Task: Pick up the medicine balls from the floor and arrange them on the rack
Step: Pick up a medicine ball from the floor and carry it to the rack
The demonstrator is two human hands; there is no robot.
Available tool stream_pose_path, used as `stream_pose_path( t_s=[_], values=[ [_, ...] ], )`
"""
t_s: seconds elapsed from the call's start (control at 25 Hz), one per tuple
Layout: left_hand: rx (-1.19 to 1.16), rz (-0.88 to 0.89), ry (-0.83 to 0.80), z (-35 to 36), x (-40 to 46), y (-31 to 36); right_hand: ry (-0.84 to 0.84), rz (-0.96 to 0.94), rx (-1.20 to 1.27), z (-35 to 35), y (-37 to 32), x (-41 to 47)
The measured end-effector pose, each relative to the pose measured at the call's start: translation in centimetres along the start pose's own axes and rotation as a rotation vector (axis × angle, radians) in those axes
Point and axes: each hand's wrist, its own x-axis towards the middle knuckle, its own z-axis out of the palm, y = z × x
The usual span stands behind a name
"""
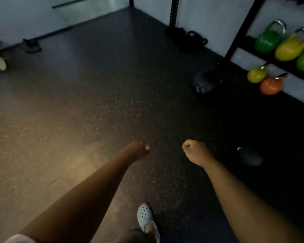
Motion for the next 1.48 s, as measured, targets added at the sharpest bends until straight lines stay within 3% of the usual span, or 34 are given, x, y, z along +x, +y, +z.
stream_pose_path(
  t_s=[0.24, 0.44, 0.64, 0.88, 1.16, 1.48],
  values=[
    [-0.112, -0.153, -0.071, 2.0, 4.4, -1.3, -0.144, 0.054, -0.198, -1.7, 2.7, 6.0],
    [-0.229, -0.320, -0.109, 2.9, 9.9, 0.0, -0.204, 0.073, -0.108, -5.1, 6.5, 14.4],
    [-0.408, -0.486, -0.047, 1.8, 16.2, 4.5, -0.289, 0.131, 0.026, -11.1, 10.5, 25.0],
    [-0.470, -0.557, -0.055, -0.4, 26.5, 11.7, -0.359, 0.209, 0.004, -17.8, 14.2, 36.8],
    [-0.584, -0.624, -0.031, -7.6, 40.7, 16.4, -0.279, 0.209, -0.012, -26.3, 14.4, 51.9],
    [-0.709, -0.664, 0.032, -14.3, 56.3, 26.6, -0.257, 0.203, 0.009, -38.7, 18.2, 69.7]
  ],
)
